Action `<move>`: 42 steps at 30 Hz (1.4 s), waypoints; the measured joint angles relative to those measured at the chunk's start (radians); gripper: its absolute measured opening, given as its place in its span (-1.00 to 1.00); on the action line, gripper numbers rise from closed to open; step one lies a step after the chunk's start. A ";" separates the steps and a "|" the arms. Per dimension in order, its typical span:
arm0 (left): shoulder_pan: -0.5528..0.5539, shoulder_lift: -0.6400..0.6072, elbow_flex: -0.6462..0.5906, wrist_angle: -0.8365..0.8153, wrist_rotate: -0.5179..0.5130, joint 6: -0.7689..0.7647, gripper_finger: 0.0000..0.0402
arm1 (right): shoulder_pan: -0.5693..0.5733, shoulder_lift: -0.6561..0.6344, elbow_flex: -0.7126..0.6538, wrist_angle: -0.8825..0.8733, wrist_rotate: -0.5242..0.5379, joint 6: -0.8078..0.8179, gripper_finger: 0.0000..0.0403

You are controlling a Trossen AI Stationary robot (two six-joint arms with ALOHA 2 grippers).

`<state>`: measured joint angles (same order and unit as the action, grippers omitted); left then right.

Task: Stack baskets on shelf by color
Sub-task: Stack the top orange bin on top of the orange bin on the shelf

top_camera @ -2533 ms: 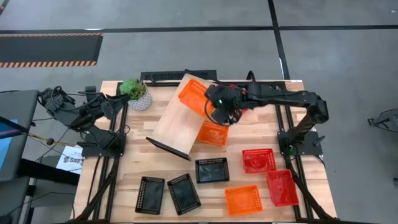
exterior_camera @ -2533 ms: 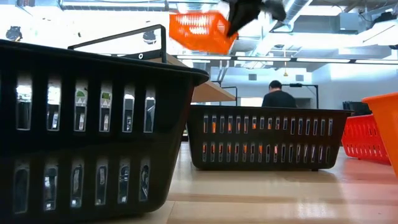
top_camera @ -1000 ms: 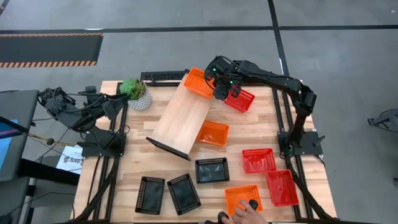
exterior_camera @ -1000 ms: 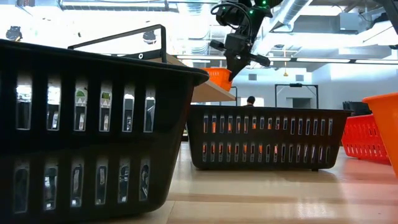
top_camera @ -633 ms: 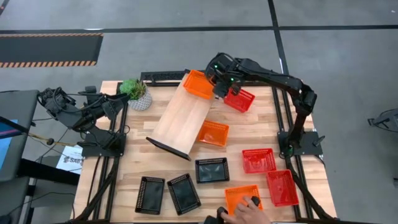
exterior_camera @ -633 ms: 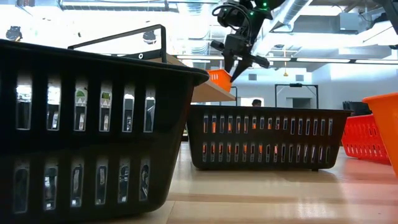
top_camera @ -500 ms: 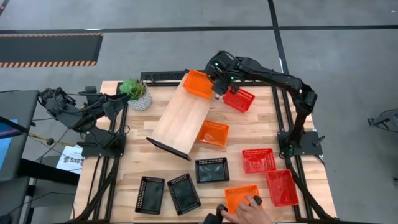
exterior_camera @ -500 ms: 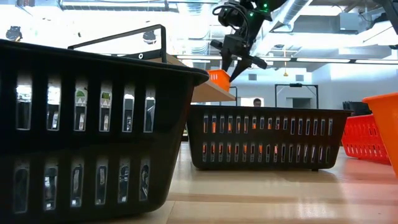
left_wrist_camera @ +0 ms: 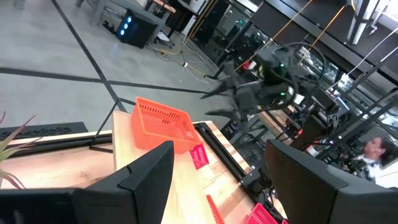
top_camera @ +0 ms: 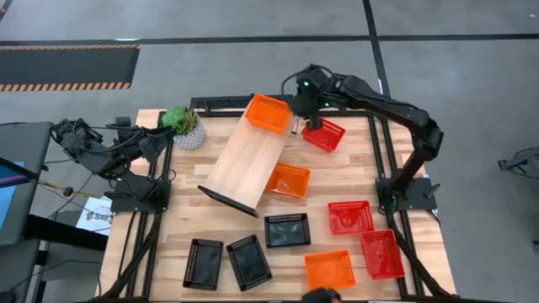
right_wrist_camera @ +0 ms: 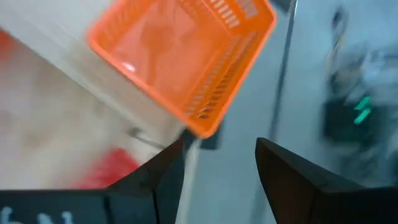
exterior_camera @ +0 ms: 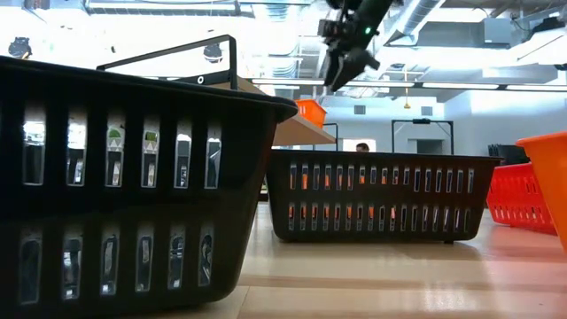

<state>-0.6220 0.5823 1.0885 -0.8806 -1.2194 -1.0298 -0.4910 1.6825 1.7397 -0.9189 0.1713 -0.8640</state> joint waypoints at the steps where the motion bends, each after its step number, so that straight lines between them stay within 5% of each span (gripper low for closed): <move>1: 0.000 0.000 0.000 0.000 0.000 0.000 0.20 | 0.007 -0.014 0.000 -0.034 -0.012 0.095 0.07; 12: 0.000 0.000 0.000 0.002 -0.002 -0.031 0.20 | 0.149 -0.056 -0.015 -0.496 -0.089 1.290 0.06; 23: 0.000 0.000 0.000 0.003 -0.001 -0.057 0.20 | 0.464 -0.102 -0.278 -0.468 -0.094 1.719 0.10; 29: 0.000 0.000 0.000 -0.002 -0.006 -0.085 0.20 | 0.633 -0.266 -0.556 -0.149 -0.053 2.123 0.10; 35: 0.000 0.000 0.000 -0.003 -0.023 -0.114 0.20 | 0.612 -0.299 -0.786 0.213 -0.038 2.256 0.14; 42: 0.000 0.000 0.000 -0.003 -0.023 -0.134 0.20 | 0.525 -0.197 -0.830 0.290 -0.039 2.203 0.15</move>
<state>-0.6217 0.5823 1.0885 -0.8841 -1.2424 -1.1641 0.0344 1.4850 0.9092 -0.6285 0.1326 1.3385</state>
